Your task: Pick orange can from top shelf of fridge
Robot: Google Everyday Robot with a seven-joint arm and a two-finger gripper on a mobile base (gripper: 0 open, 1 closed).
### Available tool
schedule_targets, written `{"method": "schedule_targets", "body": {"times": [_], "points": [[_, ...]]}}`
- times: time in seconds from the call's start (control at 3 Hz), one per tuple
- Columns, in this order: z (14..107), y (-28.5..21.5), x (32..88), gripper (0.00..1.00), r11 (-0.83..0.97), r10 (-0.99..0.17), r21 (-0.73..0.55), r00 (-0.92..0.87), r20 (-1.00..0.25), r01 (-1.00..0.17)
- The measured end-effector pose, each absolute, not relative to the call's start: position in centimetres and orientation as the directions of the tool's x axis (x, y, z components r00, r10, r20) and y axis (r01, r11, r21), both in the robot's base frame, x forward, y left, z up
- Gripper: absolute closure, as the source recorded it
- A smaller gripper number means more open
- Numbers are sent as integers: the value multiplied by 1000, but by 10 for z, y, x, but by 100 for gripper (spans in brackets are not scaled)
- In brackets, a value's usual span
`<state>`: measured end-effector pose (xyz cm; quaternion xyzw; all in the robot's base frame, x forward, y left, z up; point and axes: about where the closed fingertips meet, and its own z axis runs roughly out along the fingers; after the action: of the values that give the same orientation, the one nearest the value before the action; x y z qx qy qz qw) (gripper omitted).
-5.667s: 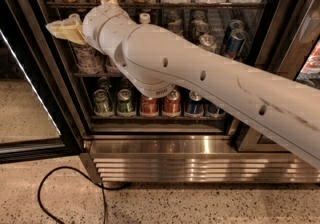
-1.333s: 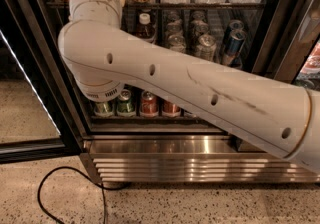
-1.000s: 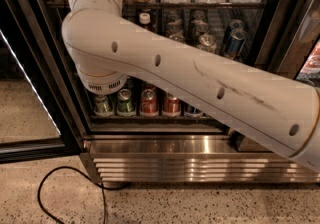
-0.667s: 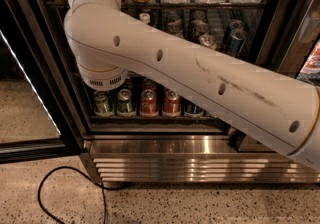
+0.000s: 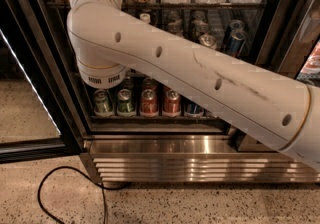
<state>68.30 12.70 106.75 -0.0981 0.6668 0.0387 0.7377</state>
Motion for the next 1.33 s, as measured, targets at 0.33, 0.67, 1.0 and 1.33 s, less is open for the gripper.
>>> {"method": "schedule_targets", "body": {"times": [0.33, 0.67, 1.0, 1.33], "points": [[1063, 127, 688, 21, 980, -69, -87, 105, -992, -178], [1066, 128, 696, 22, 981, -70, -91, 128, -989, -171], [1072, 134, 711, 23, 977, -76, -106, 162, -984, -186], [1069, 133, 719, 24, 977, -72, -101, 152, -986, -190]]}}
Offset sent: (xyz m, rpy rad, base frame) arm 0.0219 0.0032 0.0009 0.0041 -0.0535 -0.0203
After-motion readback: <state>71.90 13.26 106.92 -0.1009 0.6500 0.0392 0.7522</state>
